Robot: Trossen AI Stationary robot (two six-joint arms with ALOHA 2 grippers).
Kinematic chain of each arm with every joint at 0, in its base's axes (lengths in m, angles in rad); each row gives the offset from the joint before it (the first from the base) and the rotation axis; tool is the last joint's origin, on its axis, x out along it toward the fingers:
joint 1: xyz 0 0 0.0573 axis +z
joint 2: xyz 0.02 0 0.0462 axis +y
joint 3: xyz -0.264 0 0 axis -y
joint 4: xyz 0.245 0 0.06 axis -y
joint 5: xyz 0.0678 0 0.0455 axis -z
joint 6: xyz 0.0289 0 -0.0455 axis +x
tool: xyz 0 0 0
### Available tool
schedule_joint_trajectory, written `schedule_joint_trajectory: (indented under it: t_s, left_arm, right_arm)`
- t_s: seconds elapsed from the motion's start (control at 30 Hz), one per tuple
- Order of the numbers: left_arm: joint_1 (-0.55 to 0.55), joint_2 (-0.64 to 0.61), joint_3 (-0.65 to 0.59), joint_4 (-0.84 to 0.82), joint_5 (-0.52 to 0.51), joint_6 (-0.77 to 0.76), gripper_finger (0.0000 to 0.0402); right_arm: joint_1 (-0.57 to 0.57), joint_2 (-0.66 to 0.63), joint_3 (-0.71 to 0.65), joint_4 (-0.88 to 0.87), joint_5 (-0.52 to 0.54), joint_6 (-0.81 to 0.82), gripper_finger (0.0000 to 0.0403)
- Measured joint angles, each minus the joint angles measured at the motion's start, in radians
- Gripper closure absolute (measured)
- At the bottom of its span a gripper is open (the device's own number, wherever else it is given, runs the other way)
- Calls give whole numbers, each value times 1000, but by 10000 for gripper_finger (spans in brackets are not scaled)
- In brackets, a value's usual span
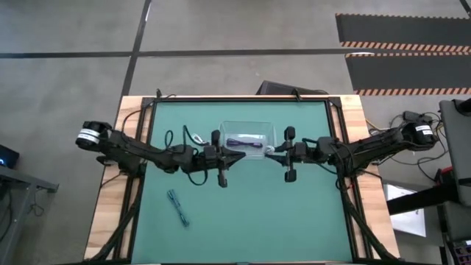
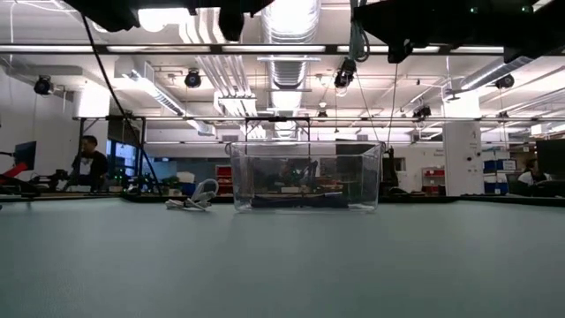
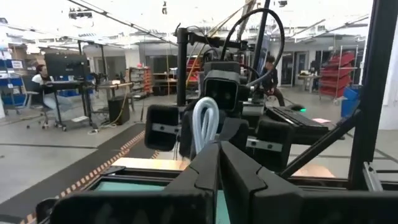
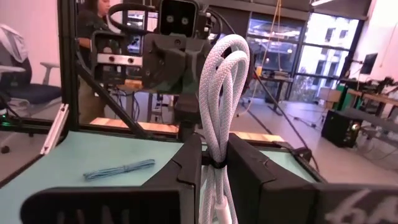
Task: Pick and place USB-C Cables
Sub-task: Put the right white charger cable into the transparent container
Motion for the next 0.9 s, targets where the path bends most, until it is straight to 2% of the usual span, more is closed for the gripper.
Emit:
schedule_joint_trajectory:
  t_s: [0.33,0.43,0.7,0.9]
  left_arm:
    - [1,126,92,-2,0,0,392]
    - [3,144,108,-2,0,-2,358]
    - [8,175,119,3,-6,-79,236]
    - [20,234,148,41,-8,-79,198]
  right_arm:
    - [0,0,1,6,-12,26,359]
    - [0,0,1,26,-51,43,359]
    - [0,-1,2,46,-54,37,359]
    - [0,-1,2,48,-53,35,359]
